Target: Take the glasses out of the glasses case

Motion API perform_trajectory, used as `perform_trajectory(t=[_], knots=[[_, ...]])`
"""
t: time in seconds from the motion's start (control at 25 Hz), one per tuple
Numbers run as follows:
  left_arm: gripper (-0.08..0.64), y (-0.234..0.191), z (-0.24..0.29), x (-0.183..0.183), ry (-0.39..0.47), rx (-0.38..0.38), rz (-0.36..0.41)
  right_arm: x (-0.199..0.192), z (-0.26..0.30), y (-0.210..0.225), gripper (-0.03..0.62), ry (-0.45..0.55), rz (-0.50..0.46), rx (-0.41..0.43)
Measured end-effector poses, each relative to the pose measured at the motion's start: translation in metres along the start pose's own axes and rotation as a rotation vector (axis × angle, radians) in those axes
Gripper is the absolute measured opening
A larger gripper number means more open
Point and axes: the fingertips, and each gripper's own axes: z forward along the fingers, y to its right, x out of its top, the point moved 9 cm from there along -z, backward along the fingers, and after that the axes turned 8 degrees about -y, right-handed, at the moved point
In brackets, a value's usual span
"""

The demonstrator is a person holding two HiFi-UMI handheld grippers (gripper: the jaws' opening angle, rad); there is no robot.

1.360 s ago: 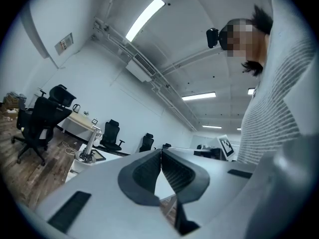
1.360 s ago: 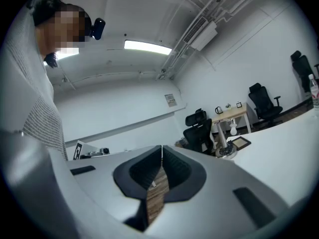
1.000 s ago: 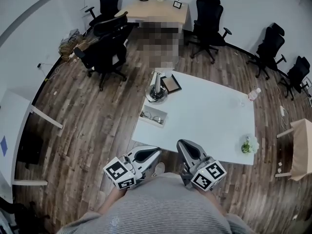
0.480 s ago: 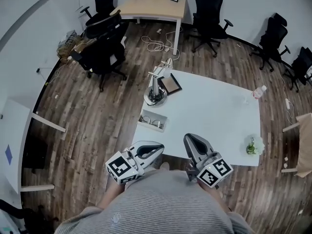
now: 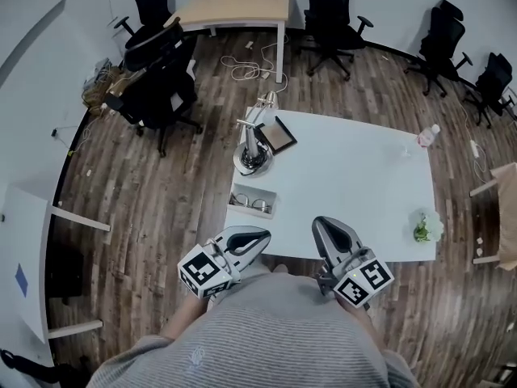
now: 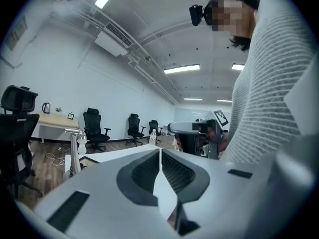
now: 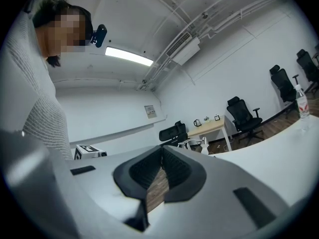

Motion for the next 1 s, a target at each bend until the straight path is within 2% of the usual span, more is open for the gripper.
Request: perform_trajectory(t=[0.2,0.28,0.36,0.56,1.0], knots=[[0.022,-0.018,-0.002,0.005,-0.047,0.019,0.061,0.002,0.008,-0.004,0.017,-0.004,-0.014,0.000],[0.095,-0.022,0.000,0.009,-0.068,0.021,0.094,0.003,0.010,-0.004,0.017,-0.004,-0.015,-0.004],[0.118,-0.026,0.001,0.009,-0.094,0.024,0.120,0.002,0.011,-0.004,0.017,-0.003,-0.011,-0.007],[0.118,-0.033,0.003,0.004,-0.140,0.042,0.158,-0.001,0.012,-0.003,0.017,-0.010,-0.004,-0.003],[0.118,-0.058,0.019,-0.009,-0.310,0.038,0.333,-0.002,0.015,0.001,0.017,-0.016,-0.001,-0.013]])
